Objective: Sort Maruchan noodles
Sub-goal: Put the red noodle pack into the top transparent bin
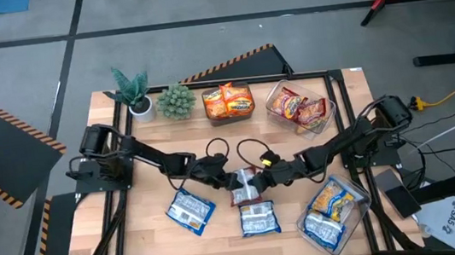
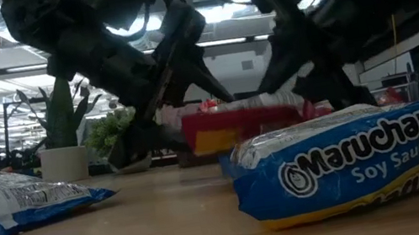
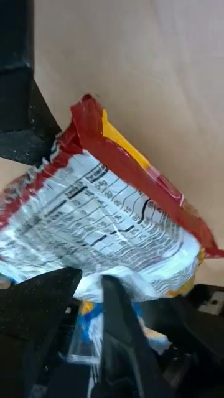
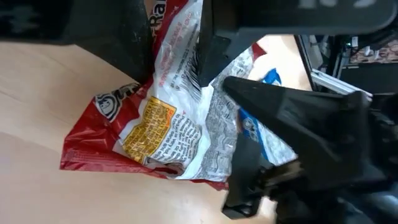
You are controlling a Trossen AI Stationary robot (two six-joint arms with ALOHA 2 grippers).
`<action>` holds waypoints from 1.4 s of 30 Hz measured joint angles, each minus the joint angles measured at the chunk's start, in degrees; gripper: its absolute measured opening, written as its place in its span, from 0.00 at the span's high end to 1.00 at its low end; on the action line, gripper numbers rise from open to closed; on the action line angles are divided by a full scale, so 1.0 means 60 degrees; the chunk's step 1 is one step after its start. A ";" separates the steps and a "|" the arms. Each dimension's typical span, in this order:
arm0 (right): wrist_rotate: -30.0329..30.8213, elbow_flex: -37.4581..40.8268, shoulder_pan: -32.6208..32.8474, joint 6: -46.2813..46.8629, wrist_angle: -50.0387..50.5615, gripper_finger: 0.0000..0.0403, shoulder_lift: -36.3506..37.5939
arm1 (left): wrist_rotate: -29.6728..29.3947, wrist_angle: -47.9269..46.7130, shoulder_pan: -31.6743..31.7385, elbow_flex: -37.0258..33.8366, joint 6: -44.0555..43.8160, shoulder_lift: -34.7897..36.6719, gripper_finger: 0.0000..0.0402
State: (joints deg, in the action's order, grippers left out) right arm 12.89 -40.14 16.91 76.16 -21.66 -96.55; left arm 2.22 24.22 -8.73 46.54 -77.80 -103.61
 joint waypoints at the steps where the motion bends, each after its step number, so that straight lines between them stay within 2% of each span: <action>1: 0.0075 0.0000 0.0000 -0.0013 0.0047 0.77 0.0107 | -0.0047 0.0023 0.0015 0.0004 0.0004 0.0024 0.35; 12: -0.0055 -0.0011 -0.0422 -0.0514 -0.0206 0.84 0.0408 | -0.0531 -0.0228 0.0035 0.0004 0.0496 0.0616 0.35; 15: -0.0199 -0.0022 -0.0604 -0.0532 -0.0364 0.82 0.0400 | -0.0615 -0.0407 0.0038 0.0004 0.0528 0.0831 0.35; 21: -0.0476 -0.0106 -0.0787 -0.0613 -0.1137 0.76 0.0464 | -0.0993 0.0386 0.0034 0.0063 0.0710 0.1297 0.35; 25: -0.0508 -0.0079 -0.0841 -0.0798 -0.1463 0.75 0.0418 | -0.1146 0.0123 0.0050 0.0055 0.0966 0.1452 0.36; 42: -0.0435 -0.0070 -0.0831 -0.1309 -0.1412 0.74 0.0470 | -0.0991 -0.0393 0.0057 0.0058 0.1079 0.1605 0.50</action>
State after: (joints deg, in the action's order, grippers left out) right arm 10.28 -40.56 11.92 68.31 -30.13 -93.73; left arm -3.73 21.86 -8.38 46.89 -71.33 -93.98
